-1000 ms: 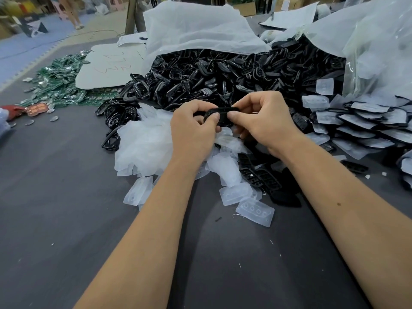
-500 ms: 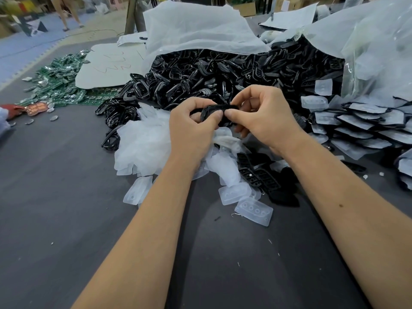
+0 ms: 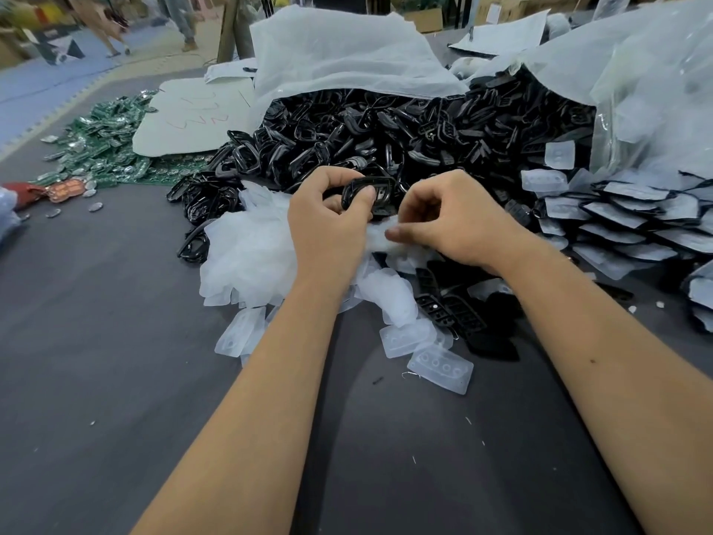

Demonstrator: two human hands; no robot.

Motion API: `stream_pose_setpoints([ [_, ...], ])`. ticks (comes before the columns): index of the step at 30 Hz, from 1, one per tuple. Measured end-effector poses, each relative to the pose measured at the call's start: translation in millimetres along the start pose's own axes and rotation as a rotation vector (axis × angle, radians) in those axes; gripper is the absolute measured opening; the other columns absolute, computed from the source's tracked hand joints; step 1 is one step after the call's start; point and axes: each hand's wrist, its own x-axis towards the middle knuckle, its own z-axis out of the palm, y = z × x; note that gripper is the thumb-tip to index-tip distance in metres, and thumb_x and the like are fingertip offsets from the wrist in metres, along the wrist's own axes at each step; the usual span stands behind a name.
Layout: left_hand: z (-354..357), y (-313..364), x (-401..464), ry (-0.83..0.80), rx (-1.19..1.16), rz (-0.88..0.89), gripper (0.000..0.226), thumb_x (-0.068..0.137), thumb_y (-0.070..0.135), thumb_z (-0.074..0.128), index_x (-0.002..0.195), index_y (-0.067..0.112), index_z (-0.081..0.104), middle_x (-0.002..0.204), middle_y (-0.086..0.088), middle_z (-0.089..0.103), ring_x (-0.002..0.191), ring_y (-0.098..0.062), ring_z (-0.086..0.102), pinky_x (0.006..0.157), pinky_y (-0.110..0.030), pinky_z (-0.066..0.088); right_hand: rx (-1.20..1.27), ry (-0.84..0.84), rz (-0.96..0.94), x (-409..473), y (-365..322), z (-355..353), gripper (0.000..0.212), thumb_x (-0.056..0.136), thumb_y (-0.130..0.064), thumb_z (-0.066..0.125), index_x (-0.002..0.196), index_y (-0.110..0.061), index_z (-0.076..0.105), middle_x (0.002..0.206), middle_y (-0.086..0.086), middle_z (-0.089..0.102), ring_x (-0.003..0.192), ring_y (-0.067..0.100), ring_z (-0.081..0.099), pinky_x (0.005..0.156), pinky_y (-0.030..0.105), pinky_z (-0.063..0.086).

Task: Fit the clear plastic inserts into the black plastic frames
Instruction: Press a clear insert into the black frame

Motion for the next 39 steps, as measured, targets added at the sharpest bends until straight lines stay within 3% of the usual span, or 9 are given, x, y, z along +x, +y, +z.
stream_pose_setpoints([
  [4, 0.3, -1.0, -0.3, 0.029, 0.0, 0.001, 0.01, 0.088, 0.011, 0.077, 0.095, 0.014, 0.071, 0.088, 0.002, 0.072, 0.067, -0.026, 0.058, 0.067, -0.052, 0.055, 0.31, 0.158, 0.049, 1.5, 5.8, -2.6, 0.02, 0.086, -0.026, 0.086, 0.079, -0.012, 0.074, 0.064, 0.0, 0.065, 0.055, 0.005, 0.053, 0.053, 0.017, 0.044],
  [9, 1.1, 0.7, -1.3, 0.022, -0.012, -0.023, 0.01, 0.089, 0.01, 0.074, 0.094, 0.017, 0.068, 0.082, 0.008, 0.068, 0.067, -0.029, 0.06, 0.066, -0.053, 0.056, 0.582, 0.175, 0.07, 1.7, 5.9, -4.9, 0.012, 0.09, -0.018, 0.081, 0.08, -0.013, 0.075, 0.055, -0.006, 0.058, 0.047, 0.005, 0.047, 0.045, 0.012, 0.037],
  [15, 1.1, 3.4, -1.8, 0.033, -0.002, -0.034, 0.012, 0.09, 0.008, 0.074, 0.093, 0.017, 0.067, 0.075, 0.018, 0.066, 0.063, -0.023, 0.059, 0.064, -0.044, 0.056, 0.513, 0.229, 0.037, 2.2, 4.8, -5.9, 0.01, 0.088, -0.018, 0.083, 0.079, -0.018, 0.078, 0.061, -0.007, 0.068, 0.052, 0.005, 0.057, 0.046, 0.013, 0.04],
  [18, 1.2, 6.7, -3.1, 0.046, 0.003, -0.024, 0.013, 0.09, 0.007, 0.074, 0.092, 0.018, 0.067, 0.082, 0.011, 0.067, 0.069, -0.038, 0.062, 0.067, -0.046, 0.056, 0.533, 0.218, -0.002, 2.0, 4.8, -4.9, 0.009, 0.089, -0.014, 0.082, 0.082, -0.015, 0.077, 0.06, -0.015, 0.065, 0.051, -0.001, 0.054, 0.051, 0.007, 0.041],
  [21, 1.2, 8.4, -3.9, 0.091, 0.019, -0.006, 0.013, 0.091, 0.007, 0.073, 0.094, 0.018, 0.067, 0.093, 0.002, 0.07, 0.074, -0.033, 0.067, 0.073, -0.047, 0.059, 0.543, 0.276, -0.008, 3.0, 3.9, -5.9, 0.01, 0.088, -0.016, 0.083, 0.08, -0.014, 0.077, 0.058, -0.015, 0.063, 0.047, 0.0, 0.049, 0.051, 0.008, 0.039],
  [24, 1.2, 8.2, -4.8, 0.153, 0.039, 0.015, 0.01, 0.092, 0.01, 0.073, 0.097, 0.016, 0.067, 0.102, -0.009, 0.07, 0.082, -0.034, 0.068, 0.078, -0.048, 0.059, 0.445, 0.346, -0.01, 3.1, 6.4, -8.7, 0.011, 0.085, -0.021, 0.086, 0.077, -0.018, 0.079, 0.058, -0.012, 0.064, 0.049, 0.001, 0.048, 0.053, 0.012, 0.041],
  [28, 1.2, 9.3, -5.4, 0.192, 0.071, 0.041, 0.01, 0.093, 0.01, 0.072, 0.1, 0.013, 0.067, 0.102, -0.01, 0.069, 0.084, -0.033, 0.066, 0.078, -0.047, 0.057, -0.047, 0.397, -0.021, 1.9, 14.2, -11.5, 0.015, 0.082, -0.03, 0.089, 0.074, -0.021, 0.08, 0.057, -0.016, 0.062, 0.049, 0.0, 0.053, 0.055, 0.009, 0.038],
  [32, 1.4, 11.3, -6.5, 0.151, 0.083, 0.025, 0.01, 0.094, 0.011, 0.072, 0.1, 0.015, 0.066, 0.102, -0.01, 0.069, 0.086, -0.035, 0.066, 0.078, -0.048, 0.057, -0.333, 0.447, -0.026, -0.3, 14.5, -10.2, 0.017, 0.085, -0.033, 0.085, 0.08, -0.018, 0.081, 0.063, -0.011, 0.062, 0.061, 0.01, 0.057, 0.064, 0.024, 0.042],
  [39, 1.4, 13.1, -7.7, 0.129, 0.092, 0.002, 0.01, 0.094, 0.01, 0.072, 0.1, 0.014, 0.066, 0.102, -0.01, 0.069, 0.087, -0.036, 0.067, 0.079, -0.051, 0.057, -0.387, 0.532, -0.012, -0.9, 15.1, -12.6, 0.016, 0.089, -0.028, 0.08, 0.081, -0.014, 0.079, 0.073, -0.002, 0.066, 0.072, 0.016, 0.06, 0.069, 0.027, 0.046],
])
